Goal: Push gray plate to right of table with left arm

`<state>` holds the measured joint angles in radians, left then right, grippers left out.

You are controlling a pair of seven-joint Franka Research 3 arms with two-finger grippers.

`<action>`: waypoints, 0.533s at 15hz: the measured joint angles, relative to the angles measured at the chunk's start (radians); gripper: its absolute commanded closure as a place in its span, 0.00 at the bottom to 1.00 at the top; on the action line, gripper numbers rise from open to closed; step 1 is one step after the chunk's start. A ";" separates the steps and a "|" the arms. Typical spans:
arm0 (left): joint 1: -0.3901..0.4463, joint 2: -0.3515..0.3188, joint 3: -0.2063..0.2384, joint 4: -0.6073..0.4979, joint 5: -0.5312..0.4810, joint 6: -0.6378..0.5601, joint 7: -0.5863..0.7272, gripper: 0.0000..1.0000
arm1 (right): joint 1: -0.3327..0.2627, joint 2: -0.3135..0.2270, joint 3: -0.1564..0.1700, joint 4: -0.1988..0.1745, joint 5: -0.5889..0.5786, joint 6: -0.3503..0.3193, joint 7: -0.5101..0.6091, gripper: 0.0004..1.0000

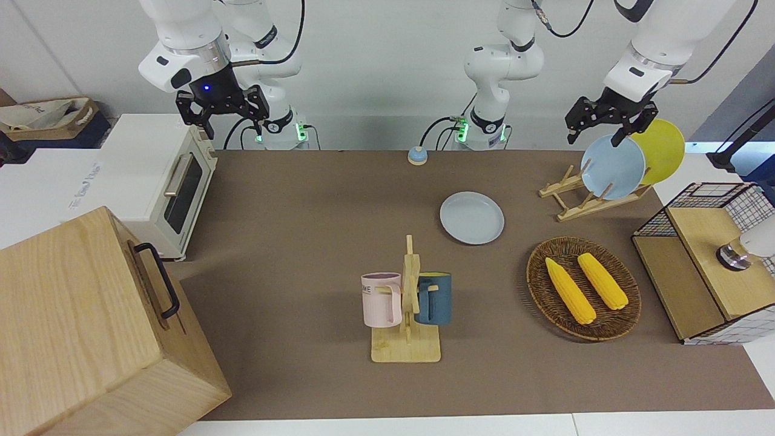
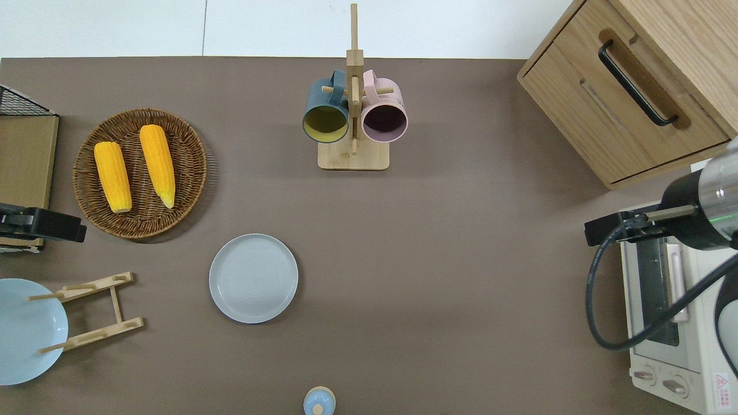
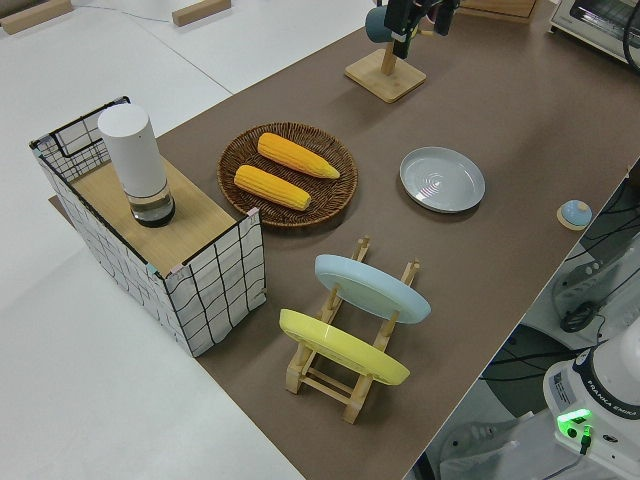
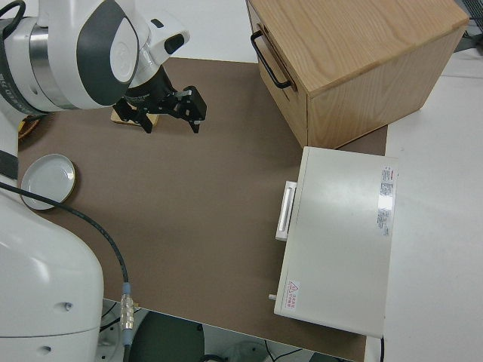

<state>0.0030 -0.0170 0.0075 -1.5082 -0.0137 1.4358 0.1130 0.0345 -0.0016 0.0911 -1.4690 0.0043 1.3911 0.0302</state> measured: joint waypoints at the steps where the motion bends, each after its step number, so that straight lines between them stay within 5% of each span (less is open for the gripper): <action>1: 0.000 0.000 -0.001 0.000 0.000 -0.002 -0.005 0.01 | 0.000 0.000 0.000 0.000 0.000 0.000 0.000 0.02; 8: -0.002 -0.001 -0.001 -0.075 -0.043 0.001 -0.010 0.01 | 0.000 0.000 0.000 0.000 0.000 0.000 0.000 0.02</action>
<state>0.0013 -0.0184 0.0064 -1.5829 -0.0567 1.4369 0.1030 0.0344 -0.0016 0.0911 -1.4690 0.0043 1.3911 0.0302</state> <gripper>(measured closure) 0.004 0.013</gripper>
